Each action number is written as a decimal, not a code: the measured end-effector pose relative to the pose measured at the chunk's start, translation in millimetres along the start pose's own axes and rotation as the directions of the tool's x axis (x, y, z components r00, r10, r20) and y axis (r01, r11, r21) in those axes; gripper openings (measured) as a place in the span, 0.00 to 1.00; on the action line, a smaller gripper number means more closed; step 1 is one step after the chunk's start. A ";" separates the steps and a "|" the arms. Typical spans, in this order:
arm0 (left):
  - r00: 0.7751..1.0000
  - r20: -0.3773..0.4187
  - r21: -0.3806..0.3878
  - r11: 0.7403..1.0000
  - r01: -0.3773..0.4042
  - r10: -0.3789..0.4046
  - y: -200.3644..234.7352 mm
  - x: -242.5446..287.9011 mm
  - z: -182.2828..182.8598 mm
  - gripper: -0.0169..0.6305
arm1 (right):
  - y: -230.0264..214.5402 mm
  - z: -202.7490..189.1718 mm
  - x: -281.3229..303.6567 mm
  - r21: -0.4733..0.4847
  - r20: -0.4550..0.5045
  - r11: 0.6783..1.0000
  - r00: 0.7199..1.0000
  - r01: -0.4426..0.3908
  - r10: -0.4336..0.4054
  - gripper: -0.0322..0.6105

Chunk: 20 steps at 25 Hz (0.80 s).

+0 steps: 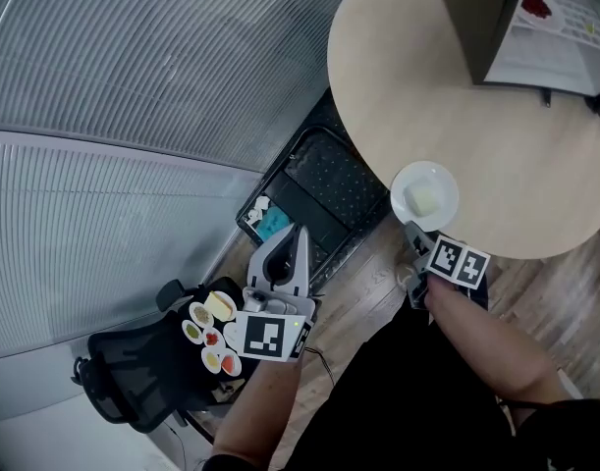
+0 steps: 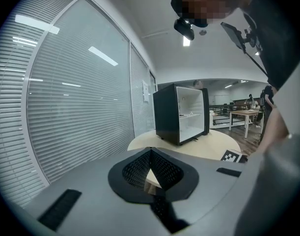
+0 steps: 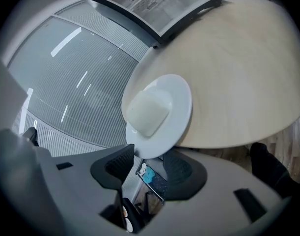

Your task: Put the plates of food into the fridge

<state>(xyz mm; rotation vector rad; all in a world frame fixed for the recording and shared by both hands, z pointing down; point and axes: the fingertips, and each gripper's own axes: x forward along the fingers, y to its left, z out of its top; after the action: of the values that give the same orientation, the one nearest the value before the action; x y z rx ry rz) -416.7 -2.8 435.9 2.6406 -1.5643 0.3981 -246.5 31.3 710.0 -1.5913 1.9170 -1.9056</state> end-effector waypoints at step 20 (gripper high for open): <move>1.000 0.003 -0.013 1.000 -0.007 0.007 4.6 7.0 3.7 0.04 | 29.1 29.3 -9.4 -0.008 0.059 0.991 0.989 -0.134 0.135 0.09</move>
<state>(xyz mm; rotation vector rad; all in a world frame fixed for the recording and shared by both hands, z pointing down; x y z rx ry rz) -416.7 -11.6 433.7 2.6285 -1.5724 0.3828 -241.8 8.2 675.0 -1.4610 1.9520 -1.7836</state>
